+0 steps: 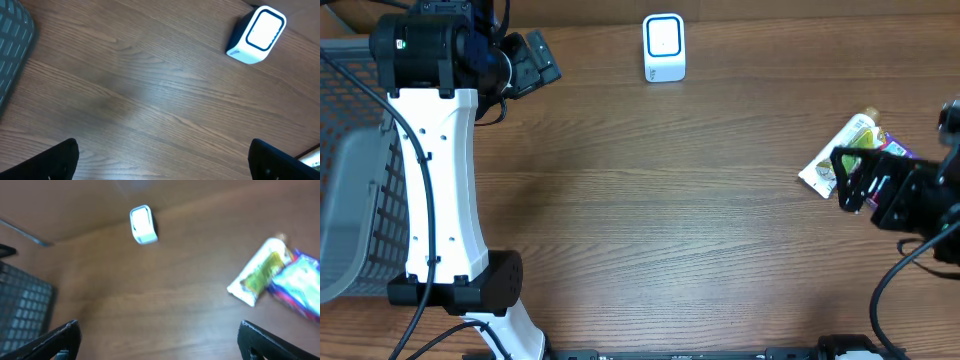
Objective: Scan the item barcode
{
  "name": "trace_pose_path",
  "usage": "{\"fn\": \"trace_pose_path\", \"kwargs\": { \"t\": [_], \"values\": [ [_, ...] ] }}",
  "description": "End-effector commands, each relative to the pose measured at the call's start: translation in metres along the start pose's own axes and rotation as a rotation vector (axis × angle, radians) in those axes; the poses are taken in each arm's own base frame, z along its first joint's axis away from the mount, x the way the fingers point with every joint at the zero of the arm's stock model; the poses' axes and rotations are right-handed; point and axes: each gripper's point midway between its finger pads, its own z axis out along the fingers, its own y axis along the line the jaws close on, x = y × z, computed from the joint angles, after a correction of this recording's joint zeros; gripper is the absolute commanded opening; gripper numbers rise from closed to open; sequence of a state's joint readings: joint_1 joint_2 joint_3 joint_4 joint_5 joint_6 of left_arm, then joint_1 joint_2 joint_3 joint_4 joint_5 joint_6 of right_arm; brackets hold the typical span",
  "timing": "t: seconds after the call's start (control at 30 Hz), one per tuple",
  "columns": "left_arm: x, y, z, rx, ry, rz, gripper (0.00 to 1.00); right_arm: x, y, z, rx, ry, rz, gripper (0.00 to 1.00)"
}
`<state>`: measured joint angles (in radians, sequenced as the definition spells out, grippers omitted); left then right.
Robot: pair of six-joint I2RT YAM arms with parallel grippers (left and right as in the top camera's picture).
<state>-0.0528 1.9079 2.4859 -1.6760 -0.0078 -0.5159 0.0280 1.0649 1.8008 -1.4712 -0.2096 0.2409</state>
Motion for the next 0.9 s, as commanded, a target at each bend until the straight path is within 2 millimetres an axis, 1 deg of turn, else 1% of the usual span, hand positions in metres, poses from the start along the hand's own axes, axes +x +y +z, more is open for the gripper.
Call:
{"fn": "trace_pose_path", "kwargs": {
  "t": [0.0,0.17,0.23,0.37,0.47,0.5,0.53,0.73,0.87],
  "values": [
    [0.001,0.0,0.002,0.001,0.006,0.011,0.99,-0.004,-0.011,0.0,0.065,-0.022,-0.009,1.0],
    [0.001,0.0,0.002,0.001,0.006,0.011,1.0,-0.02,-0.029,-0.001,0.159,-0.112,-0.018,1.0],
    [0.001,0.0,0.002,0.001,0.006,0.011,1.0,-0.026,-0.029,-0.001,0.154,-0.164,-0.08,1.0],
    [0.001,0.0,0.002,0.001,0.006,0.011,1.0,-0.027,-0.028,-0.001,0.126,-0.273,-0.183,1.0],
    [0.001,0.0,0.002,0.001,0.006,0.012,1.0,-0.024,-0.03,0.004,0.114,-0.382,-0.267,1.0],
    [0.001,0.0,0.002,0.001,0.006,0.011,1.0,-0.019,-0.034,0.012,0.106,-0.453,-0.307,1.0],
    [0.001,0.0,0.002,0.001,0.006,0.011,0.99,-0.015,-0.036,0.016,0.103,-0.484,-0.322,1.0],
    [0.001,0.0,0.002,0.001,0.006,0.011,1.0,0.016,-0.055,0.05,0.07,-0.674,-0.347,1.0],
    [0.001,0.0,0.002,0.001,0.006,0.011,1.0,0.043,-0.07,0.074,0.053,-0.769,-0.36,1.0]
  ]
}}
